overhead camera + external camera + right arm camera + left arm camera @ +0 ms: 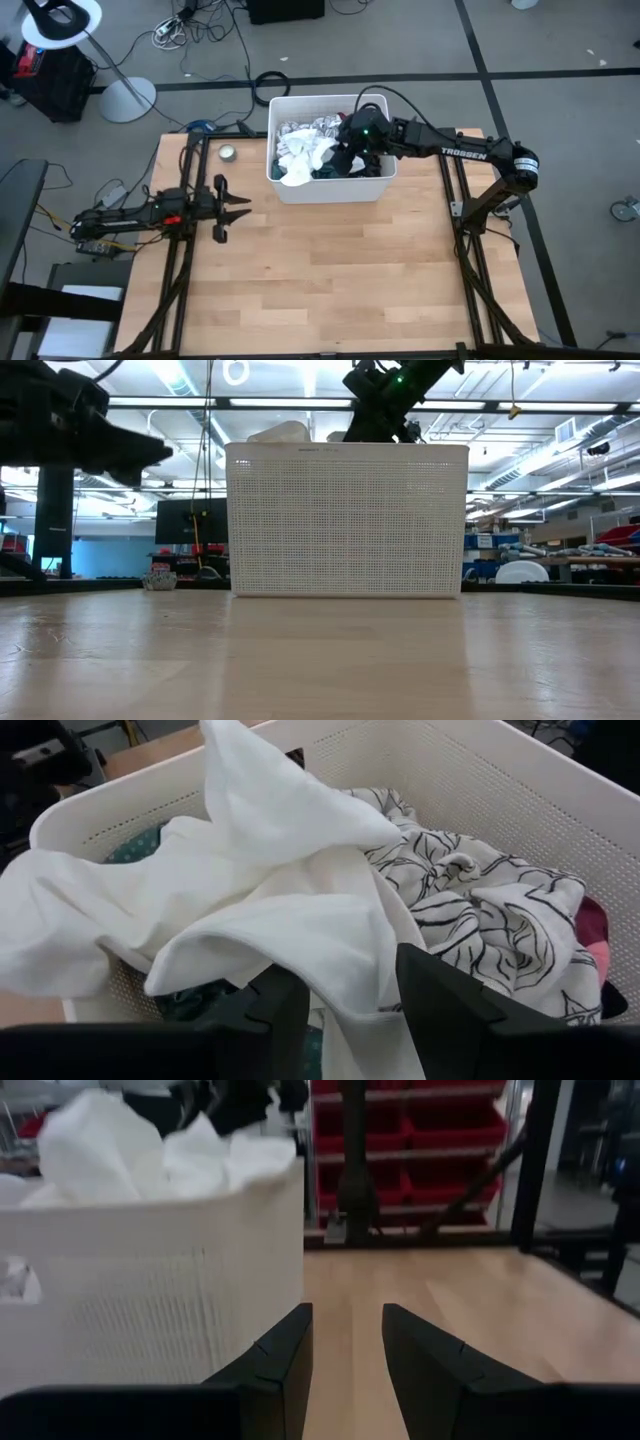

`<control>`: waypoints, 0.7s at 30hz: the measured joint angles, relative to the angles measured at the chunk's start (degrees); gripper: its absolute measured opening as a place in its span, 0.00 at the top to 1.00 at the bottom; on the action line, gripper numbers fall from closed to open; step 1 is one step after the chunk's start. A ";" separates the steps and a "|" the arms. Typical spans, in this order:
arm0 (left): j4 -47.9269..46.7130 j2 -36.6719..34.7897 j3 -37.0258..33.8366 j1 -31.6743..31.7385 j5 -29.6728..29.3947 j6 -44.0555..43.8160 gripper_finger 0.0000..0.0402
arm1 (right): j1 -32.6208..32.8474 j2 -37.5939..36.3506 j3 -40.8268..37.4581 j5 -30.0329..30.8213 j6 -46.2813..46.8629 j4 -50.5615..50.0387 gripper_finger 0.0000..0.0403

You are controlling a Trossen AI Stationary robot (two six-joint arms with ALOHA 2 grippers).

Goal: Sort clothes
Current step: Put the white sock into the white laundry organizer

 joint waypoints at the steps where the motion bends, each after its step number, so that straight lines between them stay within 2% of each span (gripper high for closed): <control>1: -0.83 0.00 0.00 0.00 0.01 0.00 0.68 | 0.03 0.00 0.00 0.02 -0.25 0.00 0.63; 8: -2.05 0.01 0.00 -0.01 0.00 0.00 0.68 | -0.02 -0.91 0.02 0.02 -0.90 2.01 0.62; 14: -2.02 0.01 0.00 0.00 -0.01 0.00 0.68 | -0.31 -3.80 0.02 0.03 -0.87 1.61 0.58; 21: -2.00 0.00 0.00 -0.01 -0.02 0.00 0.68 | -0.32 -7.72 0.02 0.04 0.16 -8.02 0.48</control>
